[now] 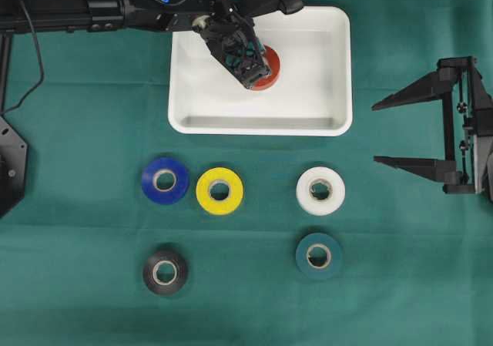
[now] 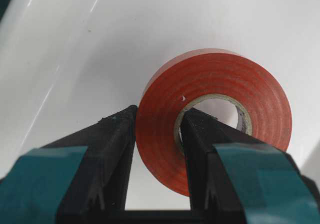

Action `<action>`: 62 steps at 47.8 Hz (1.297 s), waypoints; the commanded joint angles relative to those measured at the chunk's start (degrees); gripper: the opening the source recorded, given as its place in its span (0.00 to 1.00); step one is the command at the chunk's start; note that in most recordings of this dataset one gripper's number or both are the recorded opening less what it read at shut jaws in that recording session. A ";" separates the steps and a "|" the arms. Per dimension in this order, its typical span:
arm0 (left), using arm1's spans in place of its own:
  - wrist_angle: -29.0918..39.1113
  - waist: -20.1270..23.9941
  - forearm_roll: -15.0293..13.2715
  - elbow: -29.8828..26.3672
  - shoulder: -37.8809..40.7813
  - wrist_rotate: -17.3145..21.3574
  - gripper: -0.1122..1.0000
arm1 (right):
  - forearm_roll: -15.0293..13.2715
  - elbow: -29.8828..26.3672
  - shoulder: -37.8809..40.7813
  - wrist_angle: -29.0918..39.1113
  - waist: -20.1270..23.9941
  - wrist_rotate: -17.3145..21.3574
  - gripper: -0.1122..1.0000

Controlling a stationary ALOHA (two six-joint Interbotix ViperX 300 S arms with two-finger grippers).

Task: Pick up the tape from a random location and place it into the white case.
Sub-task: 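Lower the roll into the tray and open the left gripper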

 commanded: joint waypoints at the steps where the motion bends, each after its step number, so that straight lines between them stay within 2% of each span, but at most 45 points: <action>1: -1.14 0.18 -0.09 -0.62 -0.88 0.09 0.30 | 0.00 -1.32 0.09 -0.53 -0.09 0.00 0.92; 26: -1.23 0.79 -0.26 0.35 -1.05 -0.26 0.30 | 0.00 -1.41 0.09 -0.70 -0.09 0.00 0.92; 28: -1.23 0.70 -0.35 0.26 -1.05 -0.26 0.34 | 0.00 -1.32 0.09 -0.70 -0.09 0.00 0.92; 31: -1.32 0.62 -0.26 0.35 -1.05 -0.18 0.49 | 0.00 -1.32 0.09 -0.70 -0.09 0.00 0.92; 32: -1.32 0.62 -0.35 0.26 -1.05 -0.18 0.51 | 0.00 -1.41 0.09 -0.70 -0.09 0.00 0.92; 33: -1.32 0.62 -0.26 0.35 -1.05 -0.09 0.61 | 0.00 -1.32 0.09 -0.79 -0.09 0.00 0.92; 38: -1.32 0.62 -0.26 0.35 -1.05 -0.09 0.87 | 0.00 -1.32 0.09 -0.70 -0.09 0.00 0.92; 42: -1.32 0.62 -0.26 0.35 -1.14 -0.09 0.98 | 0.00 -1.32 0.09 -0.70 -0.09 0.00 0.92; 62: 0.88 -0.09 -0.26 -1.05 -5.71 -0.09 0.98 | -0.09 -1.49 0.09 -0.70 -0.09 0.00 0.92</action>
